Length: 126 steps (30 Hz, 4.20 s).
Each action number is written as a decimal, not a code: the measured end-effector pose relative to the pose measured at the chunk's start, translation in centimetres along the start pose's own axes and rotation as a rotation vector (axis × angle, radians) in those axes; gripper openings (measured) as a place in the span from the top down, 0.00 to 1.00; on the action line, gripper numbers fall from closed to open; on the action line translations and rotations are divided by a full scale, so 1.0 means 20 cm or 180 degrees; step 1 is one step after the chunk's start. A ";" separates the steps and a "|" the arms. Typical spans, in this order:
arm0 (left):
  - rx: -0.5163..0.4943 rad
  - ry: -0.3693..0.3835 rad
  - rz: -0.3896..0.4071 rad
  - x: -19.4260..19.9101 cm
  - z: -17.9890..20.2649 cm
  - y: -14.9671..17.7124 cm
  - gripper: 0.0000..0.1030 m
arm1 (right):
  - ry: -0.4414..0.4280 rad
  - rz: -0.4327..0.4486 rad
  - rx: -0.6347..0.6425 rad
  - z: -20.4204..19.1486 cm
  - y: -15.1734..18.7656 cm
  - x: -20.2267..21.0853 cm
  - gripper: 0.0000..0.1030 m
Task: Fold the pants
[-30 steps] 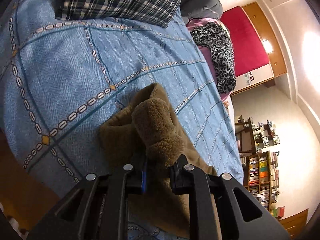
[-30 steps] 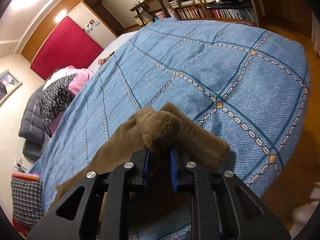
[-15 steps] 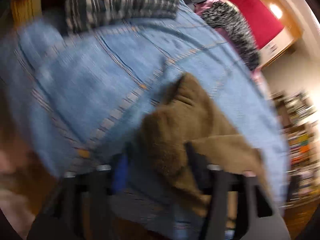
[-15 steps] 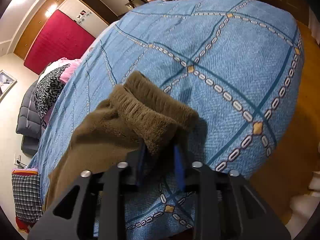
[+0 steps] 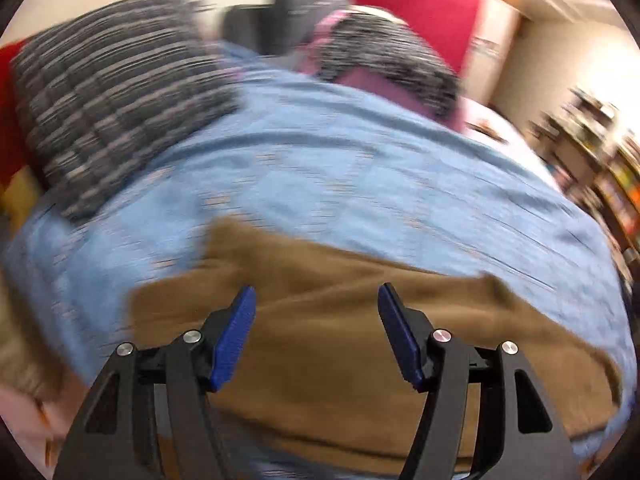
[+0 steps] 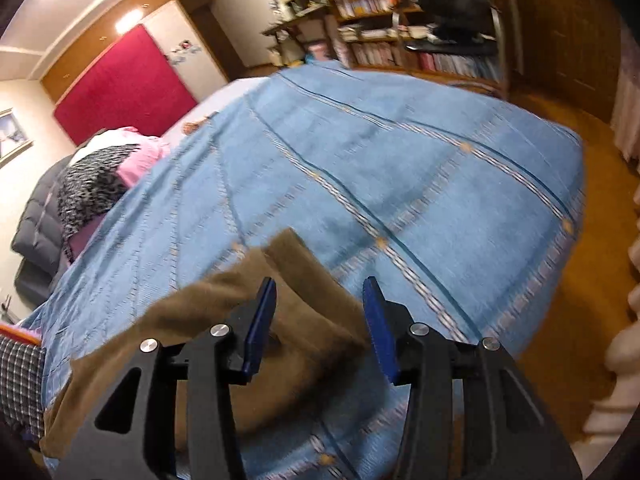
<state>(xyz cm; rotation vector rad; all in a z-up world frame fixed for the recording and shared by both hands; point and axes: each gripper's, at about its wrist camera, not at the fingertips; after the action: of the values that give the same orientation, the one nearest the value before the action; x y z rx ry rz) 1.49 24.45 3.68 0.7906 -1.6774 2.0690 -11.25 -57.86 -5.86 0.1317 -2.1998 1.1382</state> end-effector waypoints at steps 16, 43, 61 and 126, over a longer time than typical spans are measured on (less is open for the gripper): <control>-0.0494 0.1217 -0.0580 -0.27 0.96 0.29 0.38 | -0.0525 -0.0611 -0.0015 -0.12 -0.01 -0.48 0.55; -0.0738 0.1278 -0.0891 -0.61 1.36 0.52 0.36 | 0.0030 0.0146 0.0809 -0.24 0.08 -0.39 0.67; -0.0530 0.1135 -0.0864 -0.88 1.39 0.39 0.34 | -0.0069 -0.0129 0.1517 -0.26 0.43 -0.31 0.66; 0.0228 -0.0583 -0.0174 -0.46 -0.32 0.11 0.25 | -0.2501 -0.1795 0.3358 -1.94 1.49 -0.04 0.29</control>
<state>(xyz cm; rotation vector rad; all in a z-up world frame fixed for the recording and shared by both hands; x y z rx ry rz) 6.12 30.81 -4.65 1.0662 -1.6609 2.0838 -2.14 -10.01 -11.03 1.7503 -1.6245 1.9451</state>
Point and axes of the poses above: each gripper's, at about its wrist camera, not at the fingertips, and x roughly against the way its jaws point, z to its right, y to its underside, and after that the axes turned 10 degrees about z, right-handed
